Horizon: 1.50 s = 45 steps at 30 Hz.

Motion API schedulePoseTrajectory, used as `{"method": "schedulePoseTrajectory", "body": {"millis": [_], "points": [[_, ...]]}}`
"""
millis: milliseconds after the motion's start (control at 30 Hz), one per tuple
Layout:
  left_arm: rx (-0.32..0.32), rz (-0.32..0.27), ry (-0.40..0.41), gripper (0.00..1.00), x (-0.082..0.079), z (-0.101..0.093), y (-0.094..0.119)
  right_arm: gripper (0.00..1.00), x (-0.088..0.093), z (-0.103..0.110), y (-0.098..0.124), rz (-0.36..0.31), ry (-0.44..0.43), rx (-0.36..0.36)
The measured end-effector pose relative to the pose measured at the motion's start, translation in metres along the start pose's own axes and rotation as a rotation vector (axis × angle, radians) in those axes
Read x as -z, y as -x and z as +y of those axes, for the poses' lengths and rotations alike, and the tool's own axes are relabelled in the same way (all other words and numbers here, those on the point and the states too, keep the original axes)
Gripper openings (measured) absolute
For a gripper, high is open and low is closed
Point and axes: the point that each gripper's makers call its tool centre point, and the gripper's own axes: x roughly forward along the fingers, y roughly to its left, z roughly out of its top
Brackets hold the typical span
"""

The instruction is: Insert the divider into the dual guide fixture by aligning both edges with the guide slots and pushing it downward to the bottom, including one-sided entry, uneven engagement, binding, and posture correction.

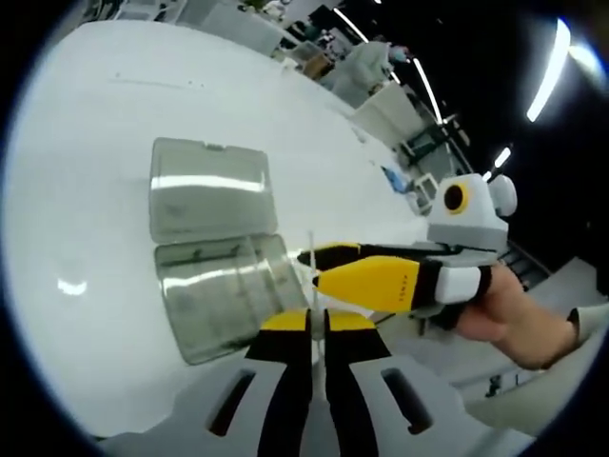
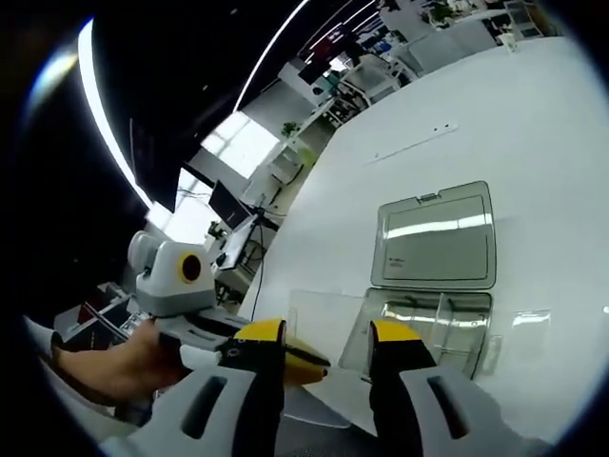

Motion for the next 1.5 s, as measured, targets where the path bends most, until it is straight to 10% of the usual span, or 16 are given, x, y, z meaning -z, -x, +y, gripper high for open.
{"method": "schedulePoseTrajectory", "body": {"millis": [533,1500], "points": [[-0.033,0.021,-0.011,0.0,-0.01,0.013,0.019,0.33,0.001,-0.001,0.014,-0.013,0.063,-0.041],[-0.295,0.227,0.102,0.0,-0.002,0.055,0.016,0.45,0.026,-0.004,0.028,0.07,0.623,-0.094]]}}
